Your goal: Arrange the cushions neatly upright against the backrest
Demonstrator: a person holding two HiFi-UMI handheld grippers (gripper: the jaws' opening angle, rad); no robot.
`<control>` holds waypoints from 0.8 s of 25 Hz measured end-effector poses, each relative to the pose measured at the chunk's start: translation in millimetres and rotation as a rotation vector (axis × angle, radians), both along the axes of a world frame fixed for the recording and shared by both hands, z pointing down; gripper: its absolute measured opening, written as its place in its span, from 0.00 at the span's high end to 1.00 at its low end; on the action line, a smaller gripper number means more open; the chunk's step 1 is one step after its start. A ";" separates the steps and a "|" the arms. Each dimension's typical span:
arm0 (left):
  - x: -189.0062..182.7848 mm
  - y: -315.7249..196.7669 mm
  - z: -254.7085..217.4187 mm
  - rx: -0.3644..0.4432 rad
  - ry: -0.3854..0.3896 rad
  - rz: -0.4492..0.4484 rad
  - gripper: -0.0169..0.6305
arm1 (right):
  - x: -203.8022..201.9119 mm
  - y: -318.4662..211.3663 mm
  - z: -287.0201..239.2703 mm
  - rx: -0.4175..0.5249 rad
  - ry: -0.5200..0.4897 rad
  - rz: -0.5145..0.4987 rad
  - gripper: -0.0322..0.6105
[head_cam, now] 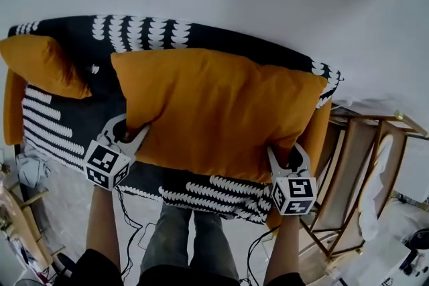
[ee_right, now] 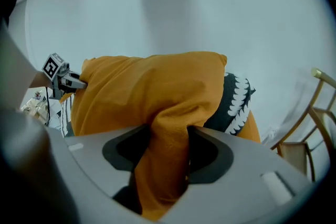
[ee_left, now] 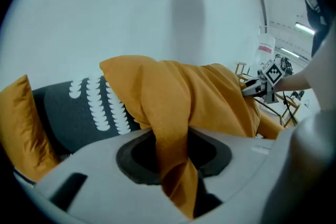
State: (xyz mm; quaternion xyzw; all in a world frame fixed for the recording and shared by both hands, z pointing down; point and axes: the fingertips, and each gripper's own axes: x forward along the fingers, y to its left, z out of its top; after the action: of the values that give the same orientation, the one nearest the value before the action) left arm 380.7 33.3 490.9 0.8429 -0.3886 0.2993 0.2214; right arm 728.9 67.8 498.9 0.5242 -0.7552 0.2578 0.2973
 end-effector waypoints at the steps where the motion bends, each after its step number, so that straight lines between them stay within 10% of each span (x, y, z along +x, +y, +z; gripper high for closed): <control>1: -0.1 -8.9 -6.6 0.021 0.000 0.008 0.77 | -0.5 -6.0 -5.9 0.019 0.000 0.011 0.57; 20: -8.5 -79.2 29.8 0.078 -0.060 0.064 0.75 | -1.5 -52.6 36.0 0.034 0.026 0.118 0.57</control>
State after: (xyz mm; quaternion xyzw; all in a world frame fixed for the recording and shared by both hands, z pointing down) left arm 372.2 -45.9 520.7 0.8535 -0.3794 0.3159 0.1670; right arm 727.4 15.2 534.9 0.5763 -0.7232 0.2554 0.2824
